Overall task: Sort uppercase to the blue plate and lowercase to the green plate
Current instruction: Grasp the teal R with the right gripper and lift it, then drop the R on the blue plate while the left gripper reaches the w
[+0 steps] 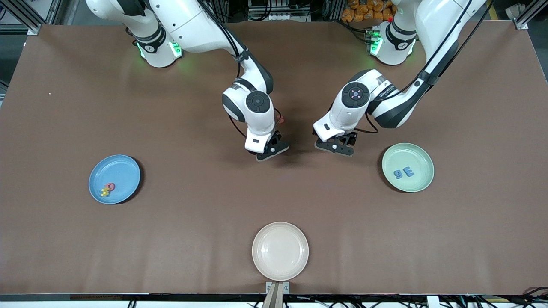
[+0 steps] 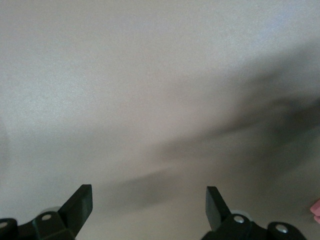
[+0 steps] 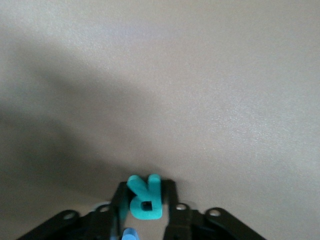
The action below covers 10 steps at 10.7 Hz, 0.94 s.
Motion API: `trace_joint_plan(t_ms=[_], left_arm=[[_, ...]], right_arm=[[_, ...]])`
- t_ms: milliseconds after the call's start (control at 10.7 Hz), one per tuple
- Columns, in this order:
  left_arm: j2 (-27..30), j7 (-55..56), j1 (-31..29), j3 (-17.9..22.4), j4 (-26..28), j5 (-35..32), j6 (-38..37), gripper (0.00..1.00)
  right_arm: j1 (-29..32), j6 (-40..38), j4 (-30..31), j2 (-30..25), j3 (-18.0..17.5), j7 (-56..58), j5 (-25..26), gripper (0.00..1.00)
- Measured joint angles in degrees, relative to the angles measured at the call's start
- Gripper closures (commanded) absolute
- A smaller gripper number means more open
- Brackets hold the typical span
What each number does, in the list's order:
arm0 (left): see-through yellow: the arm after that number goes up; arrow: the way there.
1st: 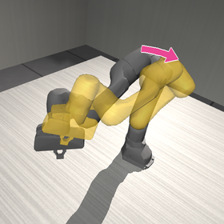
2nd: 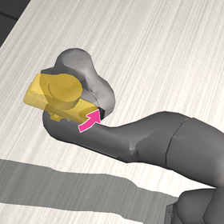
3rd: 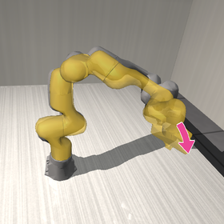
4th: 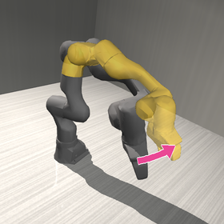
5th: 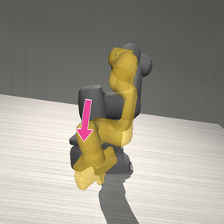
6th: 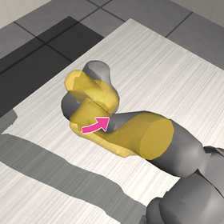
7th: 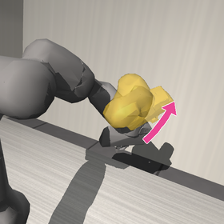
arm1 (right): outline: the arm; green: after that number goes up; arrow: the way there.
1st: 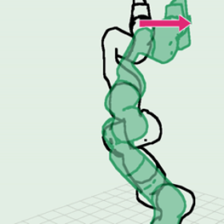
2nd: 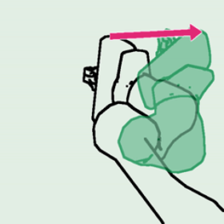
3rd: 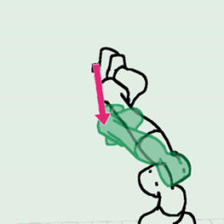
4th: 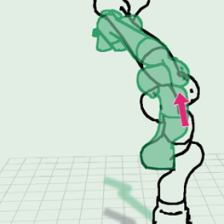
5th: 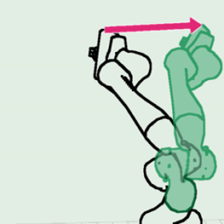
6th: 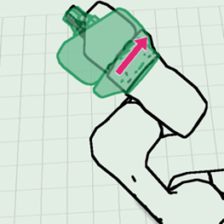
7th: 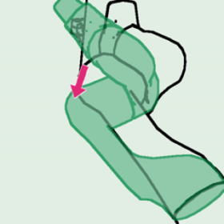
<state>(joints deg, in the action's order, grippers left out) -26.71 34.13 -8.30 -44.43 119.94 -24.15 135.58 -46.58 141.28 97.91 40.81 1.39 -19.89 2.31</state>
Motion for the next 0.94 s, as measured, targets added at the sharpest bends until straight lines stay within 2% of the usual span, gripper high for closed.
trace_joint_plan(t_ms=[188, 375, 657, 938], left_arm=[[-0.1, 0.0, 0.4, 0.0, -0.1, 0.0, 0.0, 0.0], [-0.5, 2.4, 1.8, 0.0, -0.7, 0.0, 0.1, 0.0], [-1.6, 6.4, 5.8, -0.1, -2.3, 0.0, 0.1, 0.0], [-3.6, 9.8, 10.1, -0.1, -4.2, 0.1, 0.2, 0.0]], right_arm=[[0.2, 0.0, -0.2, -0.1, 0.2, -0.1, 0.0, 1.0], [3.0, -1.8, -1.1, -1.5, 0.6, -0.2, 0.0, 1.0], [12.3, -12.7, -2.1, -7.2, 0.9, 2.1, 0.0, 1.0], [24.5, -15.0, -2.0, -9.2, 1.2, 4.2, 0.1, 1.0]])
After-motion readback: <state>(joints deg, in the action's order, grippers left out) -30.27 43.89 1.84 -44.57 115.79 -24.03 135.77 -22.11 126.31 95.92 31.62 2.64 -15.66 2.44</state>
